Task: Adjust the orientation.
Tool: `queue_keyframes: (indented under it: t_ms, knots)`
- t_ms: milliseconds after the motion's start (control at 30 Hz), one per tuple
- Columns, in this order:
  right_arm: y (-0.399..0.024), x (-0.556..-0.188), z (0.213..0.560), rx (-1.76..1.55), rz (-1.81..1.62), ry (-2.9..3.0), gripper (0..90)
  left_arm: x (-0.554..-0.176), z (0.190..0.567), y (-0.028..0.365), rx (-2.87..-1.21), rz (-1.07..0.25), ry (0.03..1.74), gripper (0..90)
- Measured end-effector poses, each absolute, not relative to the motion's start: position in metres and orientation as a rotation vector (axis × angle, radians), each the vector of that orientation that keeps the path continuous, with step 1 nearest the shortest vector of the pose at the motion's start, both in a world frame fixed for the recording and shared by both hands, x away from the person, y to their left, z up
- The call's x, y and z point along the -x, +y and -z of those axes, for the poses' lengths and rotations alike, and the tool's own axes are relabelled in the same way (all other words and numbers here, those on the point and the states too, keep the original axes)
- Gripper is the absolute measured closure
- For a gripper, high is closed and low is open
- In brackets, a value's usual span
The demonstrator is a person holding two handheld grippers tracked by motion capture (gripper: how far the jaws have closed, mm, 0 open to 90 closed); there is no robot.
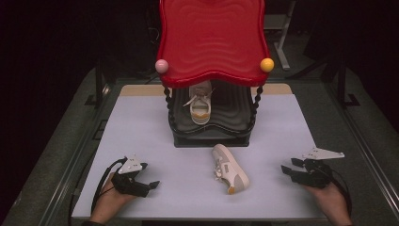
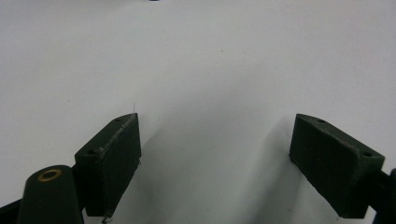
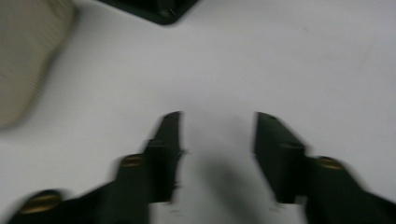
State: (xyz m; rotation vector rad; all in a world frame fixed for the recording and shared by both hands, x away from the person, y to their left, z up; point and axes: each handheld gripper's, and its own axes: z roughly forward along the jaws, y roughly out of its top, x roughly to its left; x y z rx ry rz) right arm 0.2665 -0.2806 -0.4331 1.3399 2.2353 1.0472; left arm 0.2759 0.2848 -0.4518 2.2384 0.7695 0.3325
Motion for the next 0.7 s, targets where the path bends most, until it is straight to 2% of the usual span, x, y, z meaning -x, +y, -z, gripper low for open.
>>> queue_keyframes:
  t_ms: [100, 367, 700]
  knots:
    - [-0.275, -0.266, 0.425, -1.325, -1.107, 2.234, 72.1, -0.276, 0.452, 0.285, -2.235, -0.332, 0.771, 15.8]
    - [-0.251, -0.277, 0.412, -1.183, -1.252, 2.348, 89.3, -0.276, 0.452, 0.285, -2.237, -0.333, 0.770, 15.7]
    - [-0.213, -0.293, 0.403, -0.995, -1.363, 2.477, 89.6, -0.276, 0.452, 0.285, -2.236, -0.330, 0.771, 15.7]
